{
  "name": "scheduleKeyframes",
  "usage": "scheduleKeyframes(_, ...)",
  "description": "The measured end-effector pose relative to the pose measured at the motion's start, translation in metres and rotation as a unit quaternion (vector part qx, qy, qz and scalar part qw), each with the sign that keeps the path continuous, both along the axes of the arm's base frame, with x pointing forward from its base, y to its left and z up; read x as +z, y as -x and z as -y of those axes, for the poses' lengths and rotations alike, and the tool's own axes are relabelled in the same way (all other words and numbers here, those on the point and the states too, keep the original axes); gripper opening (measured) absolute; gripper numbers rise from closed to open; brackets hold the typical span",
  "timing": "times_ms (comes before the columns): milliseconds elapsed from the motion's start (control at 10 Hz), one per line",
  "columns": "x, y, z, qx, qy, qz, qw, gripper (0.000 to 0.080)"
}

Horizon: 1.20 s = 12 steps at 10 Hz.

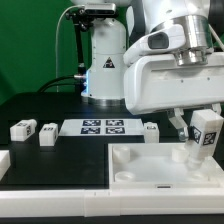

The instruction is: Assemble one leg

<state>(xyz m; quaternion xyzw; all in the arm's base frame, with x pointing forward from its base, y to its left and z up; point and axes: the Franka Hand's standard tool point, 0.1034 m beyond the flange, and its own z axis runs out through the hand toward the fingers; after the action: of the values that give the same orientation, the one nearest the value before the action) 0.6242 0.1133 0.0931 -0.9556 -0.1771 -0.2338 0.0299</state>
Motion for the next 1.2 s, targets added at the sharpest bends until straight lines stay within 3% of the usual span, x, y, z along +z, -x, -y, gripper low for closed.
scheduleKeyframes(300, -0.013, 0.006, -0.006, 0.003, -0.002, -0.003, 1.000, 0.0287)
scheduleKeyframes(1200, -0.027, 0.012, -0.005, 0.002, -0.004, 0.005, 1.000, 0.0287)
